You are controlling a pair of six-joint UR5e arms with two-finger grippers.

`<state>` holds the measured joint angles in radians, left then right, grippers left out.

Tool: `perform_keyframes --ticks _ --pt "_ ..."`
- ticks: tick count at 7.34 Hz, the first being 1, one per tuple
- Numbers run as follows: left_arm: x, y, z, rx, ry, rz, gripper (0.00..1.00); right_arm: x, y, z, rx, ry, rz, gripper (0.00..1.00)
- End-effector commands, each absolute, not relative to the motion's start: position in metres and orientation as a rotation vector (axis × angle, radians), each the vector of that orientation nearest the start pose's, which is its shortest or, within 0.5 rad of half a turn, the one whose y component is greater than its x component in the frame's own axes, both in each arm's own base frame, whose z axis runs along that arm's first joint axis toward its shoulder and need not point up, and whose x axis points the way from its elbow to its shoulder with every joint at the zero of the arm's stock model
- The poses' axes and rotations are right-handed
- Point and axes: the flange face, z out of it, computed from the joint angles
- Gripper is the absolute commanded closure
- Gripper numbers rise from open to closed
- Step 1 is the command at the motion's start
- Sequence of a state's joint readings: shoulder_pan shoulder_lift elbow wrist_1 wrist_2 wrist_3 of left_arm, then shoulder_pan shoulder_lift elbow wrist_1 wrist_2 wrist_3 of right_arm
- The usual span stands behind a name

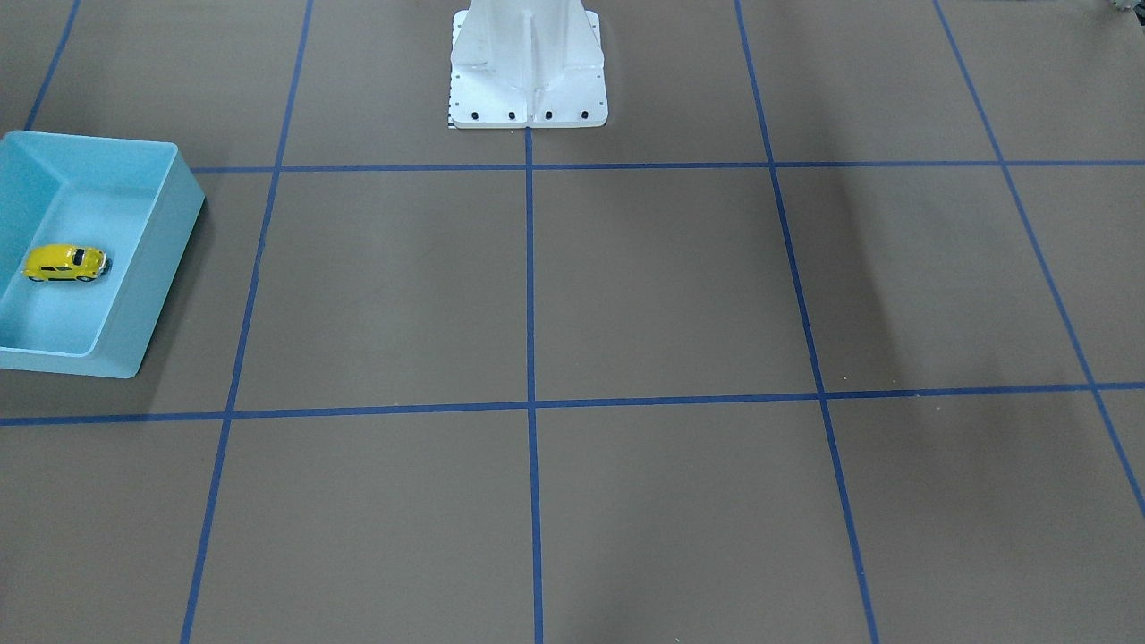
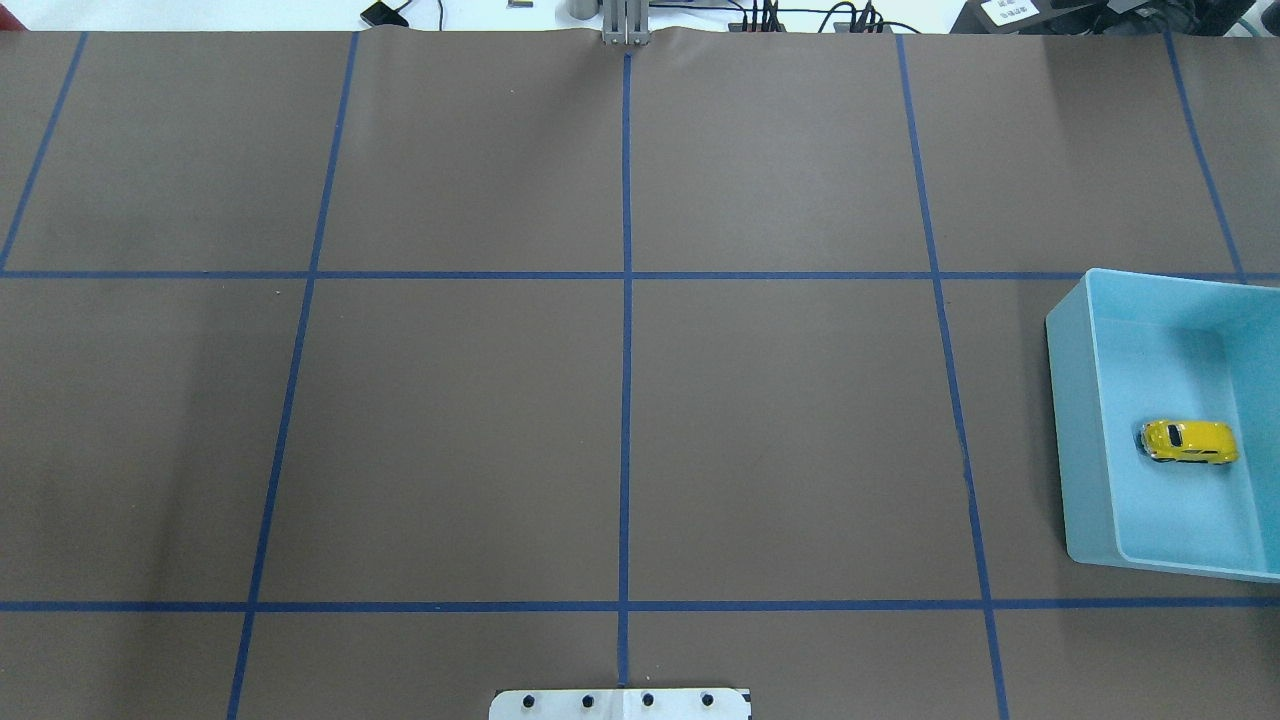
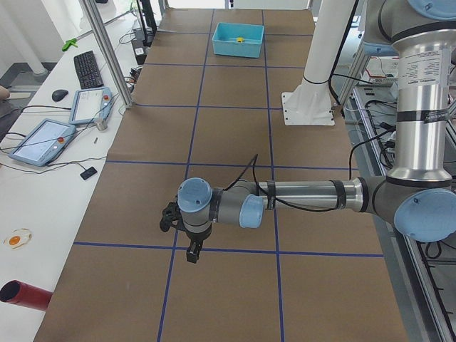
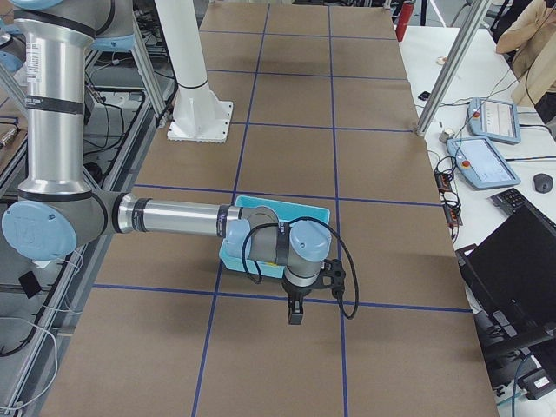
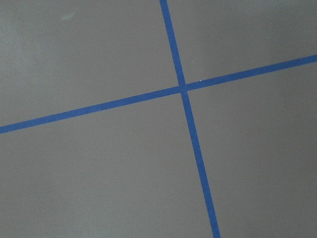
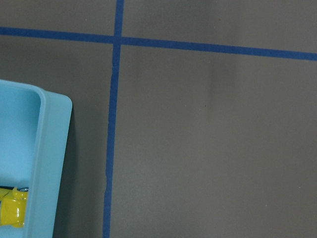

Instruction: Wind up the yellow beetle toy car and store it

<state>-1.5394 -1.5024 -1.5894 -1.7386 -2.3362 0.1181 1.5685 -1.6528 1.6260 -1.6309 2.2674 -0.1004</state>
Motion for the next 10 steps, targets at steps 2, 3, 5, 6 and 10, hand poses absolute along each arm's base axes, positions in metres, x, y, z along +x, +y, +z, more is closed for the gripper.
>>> perform_keyframes --ticks 2,3,5,6,10 --pt "-0.049 -0.471 0.666 0.145 0.76 0.188 0.0 0.05 -0.465 0.669 -0.038 -0.667 -0.113 0.0" --pt "-0.05 -0.471 0.665 0.147 0.76 0.187 0.0 0.036 -0.466 0.667 -0.048 -0.676 -0.143 0.0" --pt "-0.05 -0.471 0.664 0.149 0.76 0.188 0.0 0.027 -0.468 0.654 -0.031 -0.691 -0.163 0.0" --pt "-0.05 -0.471 0.664 0.149 0.76 0.188 0.0 0.027 -0.469 0.652 -0.029 -0.691 -0.157 0.0" --pt "-0.049 -0.471 0.663 0.15 0.771 0.189 0.0 0.027 -0.473 0.632 0.017 -0.69 -0.178 0.0"
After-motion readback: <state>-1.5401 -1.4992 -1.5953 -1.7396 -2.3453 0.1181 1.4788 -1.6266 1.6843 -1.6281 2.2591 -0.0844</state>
